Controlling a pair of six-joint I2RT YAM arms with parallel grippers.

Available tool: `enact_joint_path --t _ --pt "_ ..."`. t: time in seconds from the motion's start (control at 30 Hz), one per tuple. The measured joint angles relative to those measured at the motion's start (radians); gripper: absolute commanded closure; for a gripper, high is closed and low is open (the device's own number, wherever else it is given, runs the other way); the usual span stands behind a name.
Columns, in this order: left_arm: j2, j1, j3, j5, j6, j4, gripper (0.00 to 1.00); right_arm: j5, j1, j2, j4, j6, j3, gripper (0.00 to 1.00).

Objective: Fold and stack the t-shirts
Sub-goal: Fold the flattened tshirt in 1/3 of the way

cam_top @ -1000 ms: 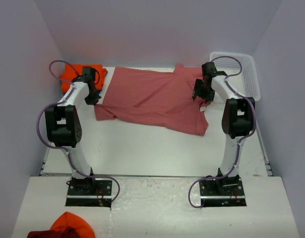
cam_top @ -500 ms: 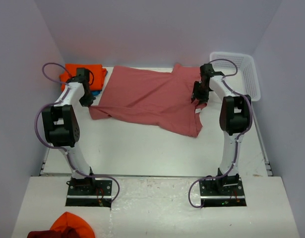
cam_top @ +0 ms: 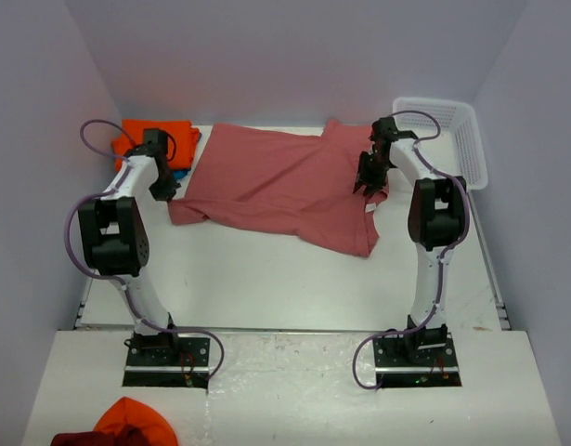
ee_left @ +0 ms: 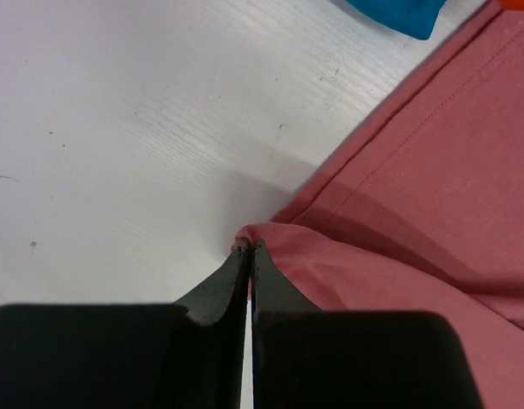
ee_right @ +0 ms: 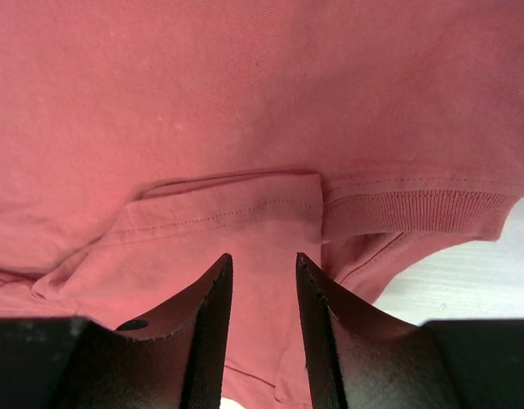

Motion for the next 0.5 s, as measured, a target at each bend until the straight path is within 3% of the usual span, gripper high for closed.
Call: enact_joint_path --t 0.5 --pt "-0.113 -0.016 -0.106 -0.011 -0.045 0.01 1.0 0.055 0.0 0.005 -0.061 -0.001 -0.019 0.56"
